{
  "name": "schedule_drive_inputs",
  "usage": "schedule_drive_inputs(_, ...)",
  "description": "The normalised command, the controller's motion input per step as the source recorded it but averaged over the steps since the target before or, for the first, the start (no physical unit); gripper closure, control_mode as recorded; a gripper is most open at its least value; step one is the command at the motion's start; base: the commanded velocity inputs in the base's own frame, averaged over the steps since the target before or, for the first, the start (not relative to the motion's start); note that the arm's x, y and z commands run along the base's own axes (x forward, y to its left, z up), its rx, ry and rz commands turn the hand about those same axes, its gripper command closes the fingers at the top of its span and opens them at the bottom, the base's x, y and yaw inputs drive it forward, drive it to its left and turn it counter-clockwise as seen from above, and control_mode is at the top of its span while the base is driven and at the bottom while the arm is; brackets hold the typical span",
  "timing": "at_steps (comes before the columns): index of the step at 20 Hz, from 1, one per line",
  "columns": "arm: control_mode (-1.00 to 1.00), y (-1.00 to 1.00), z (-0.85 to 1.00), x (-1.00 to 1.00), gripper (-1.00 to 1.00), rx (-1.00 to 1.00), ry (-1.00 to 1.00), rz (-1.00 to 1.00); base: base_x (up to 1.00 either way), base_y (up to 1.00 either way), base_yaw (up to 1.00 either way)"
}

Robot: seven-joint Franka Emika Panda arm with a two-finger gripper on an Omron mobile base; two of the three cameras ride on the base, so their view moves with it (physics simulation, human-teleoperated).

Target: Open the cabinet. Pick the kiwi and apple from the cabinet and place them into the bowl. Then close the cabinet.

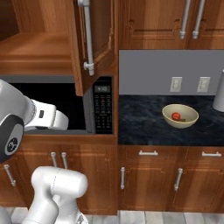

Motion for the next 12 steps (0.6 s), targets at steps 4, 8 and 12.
schedule_drive_inputs(4,1.0,0.0,0.0,0.0,-1.0,0.0,0.0,0.0,0.0,0.43,0.0)
schedule_drive_inputs(8,1.0,0.0,0.0,0.0,-1.0,0.0,0.0,0.0,0.0,0.44,0.0)
schedule_drive_inputs(12,1.0,0.0,0.0,0.0,-1.0,0.0,0.0,0.0,0.0,0.42,0.0)
